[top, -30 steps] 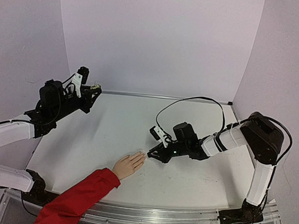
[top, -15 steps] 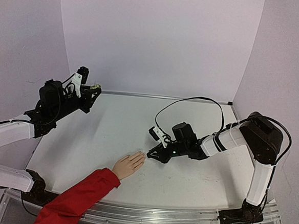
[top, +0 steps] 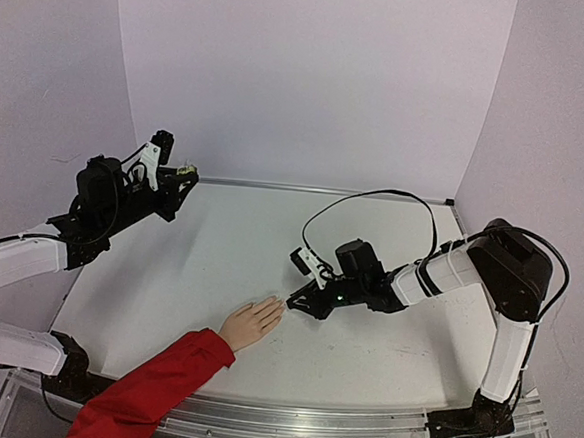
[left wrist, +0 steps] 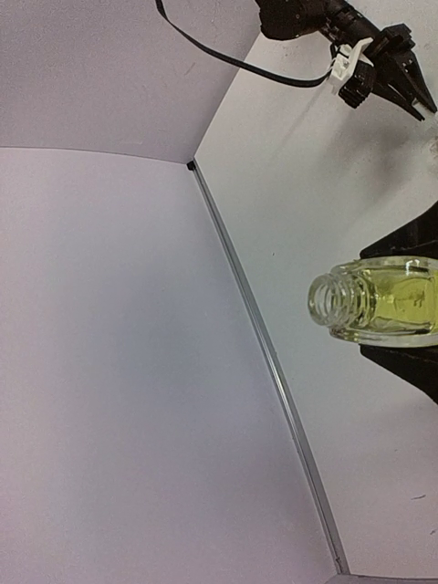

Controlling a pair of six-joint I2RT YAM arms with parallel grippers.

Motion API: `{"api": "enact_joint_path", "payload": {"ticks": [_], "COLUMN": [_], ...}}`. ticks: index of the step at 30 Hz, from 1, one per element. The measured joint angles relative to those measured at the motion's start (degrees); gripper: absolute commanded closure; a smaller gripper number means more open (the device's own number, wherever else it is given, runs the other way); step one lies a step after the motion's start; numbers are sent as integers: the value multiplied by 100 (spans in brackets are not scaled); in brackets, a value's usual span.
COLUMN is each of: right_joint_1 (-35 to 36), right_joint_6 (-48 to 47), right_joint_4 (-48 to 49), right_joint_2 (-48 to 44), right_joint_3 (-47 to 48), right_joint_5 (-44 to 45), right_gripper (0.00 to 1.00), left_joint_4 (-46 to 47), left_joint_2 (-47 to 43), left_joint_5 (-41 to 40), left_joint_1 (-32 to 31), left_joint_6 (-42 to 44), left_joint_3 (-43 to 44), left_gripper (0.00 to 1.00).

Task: Paint the nails

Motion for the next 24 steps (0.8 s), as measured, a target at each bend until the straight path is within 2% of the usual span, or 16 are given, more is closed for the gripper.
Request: {"api": "enact_joint_path", "payload": {"ticks": [24], "right_joint_1": [0], "right_joint_6": [4], "right_joint_4": [-26], "right_joint_2": [44], "right_joint_3": [2], "right_joint_5": [337], "right_gripper": [100], "left_joint_4": [0], "left_joint_2": [0], "left_joint_5": [13], "left_joint_1": [22], "left_joint_6": [0], "left_joint_3": [0], "left_gripper": [100]}}
